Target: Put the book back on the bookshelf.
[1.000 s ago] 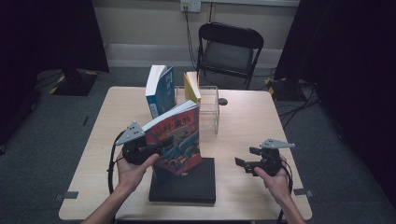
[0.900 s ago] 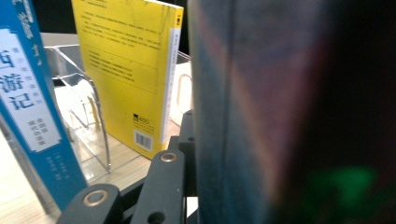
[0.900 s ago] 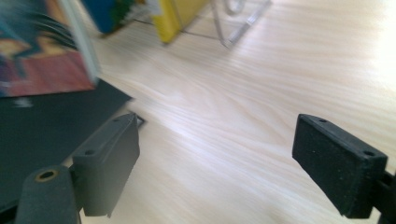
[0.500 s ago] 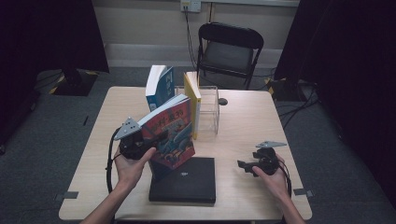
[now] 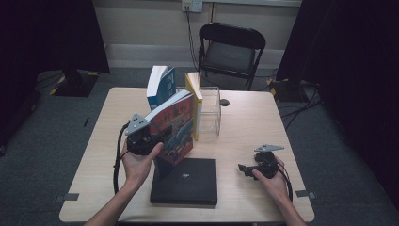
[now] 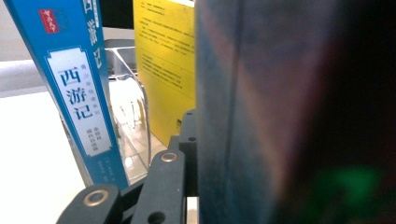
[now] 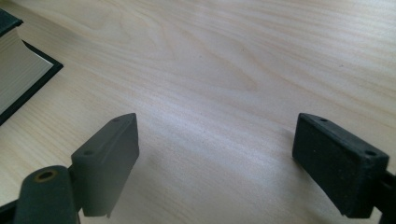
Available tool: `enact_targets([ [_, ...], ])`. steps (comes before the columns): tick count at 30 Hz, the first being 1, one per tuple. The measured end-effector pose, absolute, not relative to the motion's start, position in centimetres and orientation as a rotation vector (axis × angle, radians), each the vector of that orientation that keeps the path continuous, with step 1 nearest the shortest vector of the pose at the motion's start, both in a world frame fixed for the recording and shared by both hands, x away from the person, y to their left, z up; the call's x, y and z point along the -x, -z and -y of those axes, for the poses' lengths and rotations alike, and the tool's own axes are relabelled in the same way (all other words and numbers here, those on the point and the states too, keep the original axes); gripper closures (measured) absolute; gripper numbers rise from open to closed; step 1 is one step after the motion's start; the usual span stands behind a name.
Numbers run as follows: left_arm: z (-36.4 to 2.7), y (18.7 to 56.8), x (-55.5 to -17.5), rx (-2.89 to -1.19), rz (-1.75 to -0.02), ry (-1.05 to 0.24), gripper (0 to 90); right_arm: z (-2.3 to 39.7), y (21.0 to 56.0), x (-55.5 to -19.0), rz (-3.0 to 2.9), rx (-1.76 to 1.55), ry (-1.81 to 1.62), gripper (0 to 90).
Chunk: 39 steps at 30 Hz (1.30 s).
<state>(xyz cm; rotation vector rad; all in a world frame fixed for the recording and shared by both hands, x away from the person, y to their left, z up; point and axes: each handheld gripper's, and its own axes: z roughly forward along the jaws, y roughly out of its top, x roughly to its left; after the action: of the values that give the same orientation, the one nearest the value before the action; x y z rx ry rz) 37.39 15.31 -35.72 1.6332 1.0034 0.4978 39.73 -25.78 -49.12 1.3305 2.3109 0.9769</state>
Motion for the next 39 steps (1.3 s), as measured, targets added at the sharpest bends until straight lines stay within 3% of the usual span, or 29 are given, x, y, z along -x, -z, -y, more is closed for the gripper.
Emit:
enact_targets([
  [39, -11.7, 35.0, -44.4, -1.616, -1.153, -0.665, 74.7, 25.4, 50.0, -38.9, -2.245, -1.243, -0.976, 13.5],
])
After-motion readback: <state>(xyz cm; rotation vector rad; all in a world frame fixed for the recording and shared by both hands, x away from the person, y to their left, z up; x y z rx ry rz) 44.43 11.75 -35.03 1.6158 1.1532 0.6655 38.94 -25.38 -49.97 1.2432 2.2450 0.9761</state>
